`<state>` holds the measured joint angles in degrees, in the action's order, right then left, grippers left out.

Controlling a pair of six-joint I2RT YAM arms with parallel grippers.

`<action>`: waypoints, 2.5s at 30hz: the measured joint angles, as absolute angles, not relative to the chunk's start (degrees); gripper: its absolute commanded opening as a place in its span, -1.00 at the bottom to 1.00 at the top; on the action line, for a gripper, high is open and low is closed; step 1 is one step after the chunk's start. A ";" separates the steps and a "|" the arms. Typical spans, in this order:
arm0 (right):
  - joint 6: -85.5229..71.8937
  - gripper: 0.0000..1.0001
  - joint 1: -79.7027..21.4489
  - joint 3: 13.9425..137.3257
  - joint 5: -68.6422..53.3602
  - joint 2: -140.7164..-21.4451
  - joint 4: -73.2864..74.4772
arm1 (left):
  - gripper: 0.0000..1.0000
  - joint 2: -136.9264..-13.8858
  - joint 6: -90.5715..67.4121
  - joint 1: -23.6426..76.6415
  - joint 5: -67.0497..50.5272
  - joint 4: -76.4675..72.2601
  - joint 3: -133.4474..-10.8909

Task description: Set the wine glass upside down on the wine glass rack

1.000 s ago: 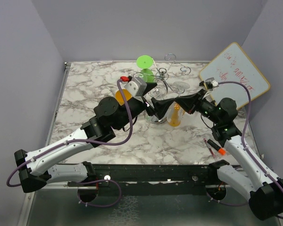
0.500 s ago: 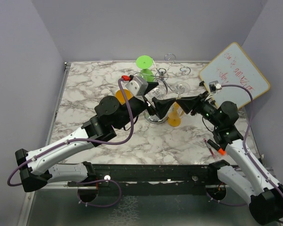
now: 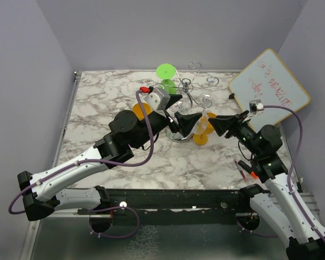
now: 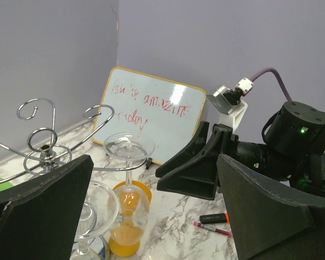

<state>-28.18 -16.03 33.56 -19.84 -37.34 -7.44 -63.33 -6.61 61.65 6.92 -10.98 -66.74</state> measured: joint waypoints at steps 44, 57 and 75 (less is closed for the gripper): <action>-24.21 -0.97 -16.01 55.05 15.14 -65.21 27.68 | 0.96 -61.91 -5.52 61.65 7.18 -9.72 -66.74; -25.28 -0.98 -16.01 54.81 23.77 -55.07 30.15 | 0.96 -60.95 -7.68 61.65 6.50 -4.14 -68.62; -31.55 -0.97 -16.01 46.06 28.12 -21.96 13.67 | 0.98 -71.24 -23.11 61.65 5.17 0.14 -80.29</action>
<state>-31.55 -16.01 46.06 28.12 -21.96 13.67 -71.24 -23.11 61.65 5.17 0.14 -80.29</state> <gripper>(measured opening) 0.025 0.987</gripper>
